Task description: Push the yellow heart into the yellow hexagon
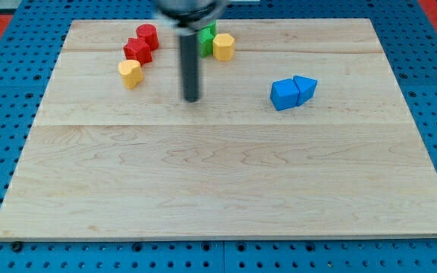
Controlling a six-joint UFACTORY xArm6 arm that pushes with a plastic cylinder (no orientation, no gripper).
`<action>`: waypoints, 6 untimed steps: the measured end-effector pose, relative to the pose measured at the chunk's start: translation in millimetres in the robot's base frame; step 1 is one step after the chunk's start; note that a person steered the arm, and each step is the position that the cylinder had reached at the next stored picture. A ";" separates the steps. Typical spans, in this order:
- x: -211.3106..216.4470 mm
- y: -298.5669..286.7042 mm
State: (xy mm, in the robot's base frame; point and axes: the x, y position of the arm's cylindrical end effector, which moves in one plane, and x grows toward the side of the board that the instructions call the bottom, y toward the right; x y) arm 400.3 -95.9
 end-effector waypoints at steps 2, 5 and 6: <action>-72.3 -78.2; -66.4 71.2; -57.4 65.3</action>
